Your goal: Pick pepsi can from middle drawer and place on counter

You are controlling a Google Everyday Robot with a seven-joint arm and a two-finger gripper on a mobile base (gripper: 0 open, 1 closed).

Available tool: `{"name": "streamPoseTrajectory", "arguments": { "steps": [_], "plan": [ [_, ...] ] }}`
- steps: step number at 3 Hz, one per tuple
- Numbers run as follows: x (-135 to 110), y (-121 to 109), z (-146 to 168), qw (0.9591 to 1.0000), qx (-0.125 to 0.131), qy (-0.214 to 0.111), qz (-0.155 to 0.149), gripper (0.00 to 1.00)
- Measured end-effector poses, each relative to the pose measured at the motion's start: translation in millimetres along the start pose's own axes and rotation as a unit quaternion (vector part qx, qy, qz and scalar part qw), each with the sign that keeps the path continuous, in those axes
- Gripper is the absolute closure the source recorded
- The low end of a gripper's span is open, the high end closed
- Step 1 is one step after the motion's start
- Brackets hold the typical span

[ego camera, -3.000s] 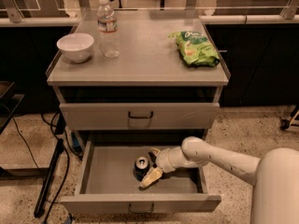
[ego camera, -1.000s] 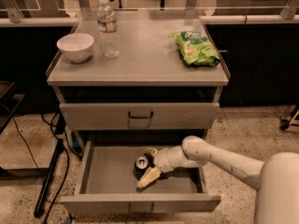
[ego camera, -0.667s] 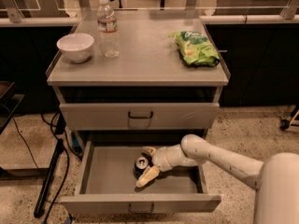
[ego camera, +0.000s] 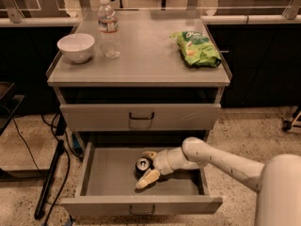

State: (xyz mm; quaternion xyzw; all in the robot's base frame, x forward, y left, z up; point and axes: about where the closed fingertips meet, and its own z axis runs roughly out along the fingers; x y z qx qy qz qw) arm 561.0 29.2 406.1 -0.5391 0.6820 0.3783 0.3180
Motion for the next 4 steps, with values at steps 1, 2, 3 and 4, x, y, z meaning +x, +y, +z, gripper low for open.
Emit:
{"name": "streamPoseTrajectory", "arguments": {
  "steps": [1, 2, 3, 4],
  "plan": [
    [0.0, 0.0, 0.0, 1.0000, 0.000, 0.000, 0.000, 0.37],
    [0.0, 0.0, 0.1, 1.0000, 0.000, 0.000, 0.000, 0.69],
    [-0.1, 0.1, 0.0, 1.0000, 0.000, 0.000, 0.000, 0.92],
    [-16.6, 6.5, -3.4, 0.9999, 0.009, -0.002, 0.005, 1.00]
  ]
}}
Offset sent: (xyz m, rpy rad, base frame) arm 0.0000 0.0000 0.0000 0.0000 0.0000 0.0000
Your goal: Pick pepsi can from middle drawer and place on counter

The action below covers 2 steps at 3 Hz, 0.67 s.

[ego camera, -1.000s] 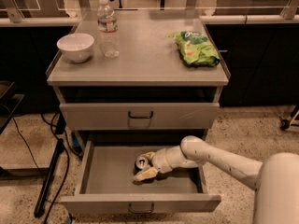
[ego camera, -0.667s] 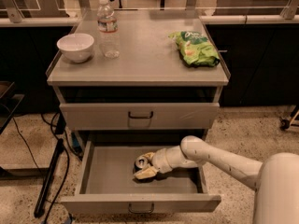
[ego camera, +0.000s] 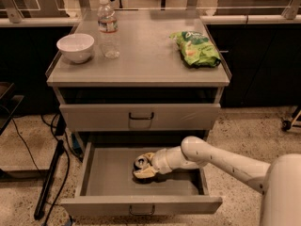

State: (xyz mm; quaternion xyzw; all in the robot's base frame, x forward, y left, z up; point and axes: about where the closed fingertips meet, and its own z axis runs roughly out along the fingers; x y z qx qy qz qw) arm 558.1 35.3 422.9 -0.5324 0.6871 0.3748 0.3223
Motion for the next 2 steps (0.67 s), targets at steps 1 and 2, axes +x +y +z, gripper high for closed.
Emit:
{"name": "streamPoseTrajectory", "arguments": {
  "steps": [1, 2],
  "plan": [
    [-29.8, 7.0, -8.0, 0.9999, 0.008, 0.000, 0.015, 1.00],
    [-82.0, 14.9, -29.3, 0.9997, 0.022, -0.002, 0.003, 1.00]
  ]
}}
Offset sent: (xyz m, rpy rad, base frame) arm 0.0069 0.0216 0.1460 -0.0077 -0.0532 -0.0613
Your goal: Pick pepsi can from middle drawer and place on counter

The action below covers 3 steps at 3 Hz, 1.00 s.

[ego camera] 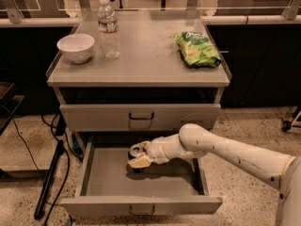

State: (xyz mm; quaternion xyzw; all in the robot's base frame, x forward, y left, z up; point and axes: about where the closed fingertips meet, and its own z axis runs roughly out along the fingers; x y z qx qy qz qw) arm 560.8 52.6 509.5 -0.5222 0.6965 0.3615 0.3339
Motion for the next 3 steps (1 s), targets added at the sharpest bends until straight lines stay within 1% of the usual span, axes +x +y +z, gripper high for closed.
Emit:
{"name": "streamPoseTrajectory", "arguments": {
  "steps": [1, 2, 3],
  "plan": [
    [-0.1, 0.1, -0.1, 1.0000, 0.000, 0.000, 0.000, 1.00],
    [-26.2, 17.5, -11.2, 0.9997, 0.008, 0.001, -0.021, 1.00],
    [-74.8, 42.7, -35.3, 0.9979, 0.024, -0.004, -0.060, 1.00]
  ]
}}
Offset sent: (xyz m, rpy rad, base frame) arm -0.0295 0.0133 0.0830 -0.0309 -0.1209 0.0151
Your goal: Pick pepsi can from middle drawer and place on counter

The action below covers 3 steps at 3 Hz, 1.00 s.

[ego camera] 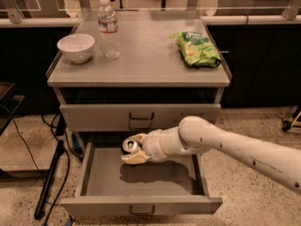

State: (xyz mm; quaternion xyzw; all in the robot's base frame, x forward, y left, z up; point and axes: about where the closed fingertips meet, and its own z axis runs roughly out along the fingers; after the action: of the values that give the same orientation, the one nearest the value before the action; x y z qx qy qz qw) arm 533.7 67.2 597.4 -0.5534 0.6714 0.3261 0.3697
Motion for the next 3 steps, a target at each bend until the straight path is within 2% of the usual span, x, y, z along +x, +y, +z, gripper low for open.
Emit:
{"name": "streamPoseTrajectory", "arguments": {
  "steps": [1, 2, 3],
  "plan": [
    [0.5, 0.4, 0.9, 1.0000, -0.001, 0.001, 0.001, 1.00],
    [-19.2, 1.0, -13.0, 1.0000, 0.004, -0.003, -0.007, 1.00],
    [-53.6, -0.9, -38.3, 0.9993, 0.021, -0.004, -0.030, 1.00]
  ]
}}
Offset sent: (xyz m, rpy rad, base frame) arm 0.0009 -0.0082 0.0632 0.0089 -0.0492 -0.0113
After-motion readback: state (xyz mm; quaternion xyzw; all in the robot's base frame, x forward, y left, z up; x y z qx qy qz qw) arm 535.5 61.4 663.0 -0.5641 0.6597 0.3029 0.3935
